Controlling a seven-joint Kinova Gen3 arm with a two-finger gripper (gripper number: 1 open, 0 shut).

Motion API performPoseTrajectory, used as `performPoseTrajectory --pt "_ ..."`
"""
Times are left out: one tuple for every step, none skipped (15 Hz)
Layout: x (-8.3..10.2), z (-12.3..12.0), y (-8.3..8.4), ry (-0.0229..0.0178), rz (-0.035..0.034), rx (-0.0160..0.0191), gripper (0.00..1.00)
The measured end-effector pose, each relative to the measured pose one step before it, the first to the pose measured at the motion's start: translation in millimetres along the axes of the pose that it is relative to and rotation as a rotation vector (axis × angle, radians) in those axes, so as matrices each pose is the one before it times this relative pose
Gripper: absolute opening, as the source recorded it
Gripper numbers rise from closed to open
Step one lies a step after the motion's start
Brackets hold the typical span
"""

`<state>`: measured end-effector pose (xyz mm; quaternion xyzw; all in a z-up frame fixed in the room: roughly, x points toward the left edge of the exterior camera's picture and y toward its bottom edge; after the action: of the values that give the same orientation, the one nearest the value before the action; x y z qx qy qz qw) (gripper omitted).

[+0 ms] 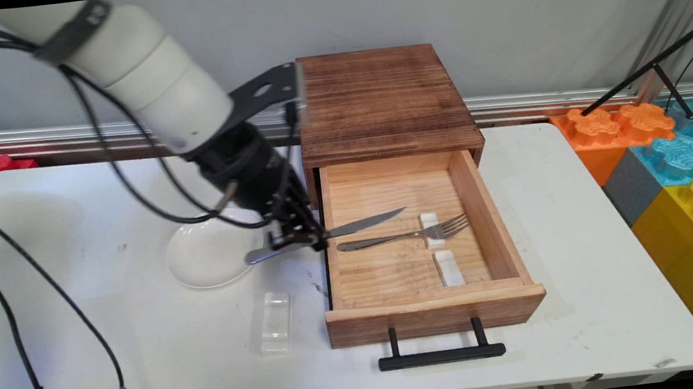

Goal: Place the picked object into the drawer

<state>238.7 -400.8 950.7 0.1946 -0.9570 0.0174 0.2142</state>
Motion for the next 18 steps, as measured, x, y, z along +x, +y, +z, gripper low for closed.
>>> performPoseTrajectory --pt "7.50 4.34 -0.68 0.00675 0.00024 -0.00154 0.00" --pt "8.42 5.28 -0.92 0.00709 0.00107 -0.00172 0.00" --pt "6.74 4.68 -0.96 0.00545 0.00164 0.00040 0.00" --pt "7.38 6.03 -1.37 0.00523 0.00221 0.00083 0.00" --pt "7.09 5.95 -1.41 0.00580 0.00250 0.00015 0.00" --pt "5.68 5.25 -1.21 0.00475 0.00140 0.00089 0.00" --pt "3.51 3.47 -0.82 0.00273 0.00059 0.00087 0.00" --pt "5.04 5.60 -1.17 0.00416 0.00137 0.00128 0.00" --pt "5.18 6.56 -1.36 0.00408 0.00051 0.00119 0.00" --pt "4.32 7.04 -0.89 0.00345 0.00038 -0.00005 0.00" --pt "3.42 6.23 -0.52 0.00339 0.00049 -0.00059 0.00" --pt "2.20 4.03 -0.38 0.00185 0.00088 -0.00058 0.00" --pt "2.80 6.06 -0.55 0.00328 0.00026 -0.00017 0.00" --pt "2.76 7.05 -0.56 0.00345 -0.00057 0.00017 0.00" --pt "2.25 7.25 -0.54 0.00359 0.00048 0.00055 0.00" --pt "0.97 5.12 -0.55 0.00211 -0.00106 0.00052 0.00" --pt "0.49 5.17 0.01 0.00101 -0.00006 -0.00001 0.00" --pt "0.05 6.40 -0.23 0.00075 -0.00037 -0.00031 0.00"
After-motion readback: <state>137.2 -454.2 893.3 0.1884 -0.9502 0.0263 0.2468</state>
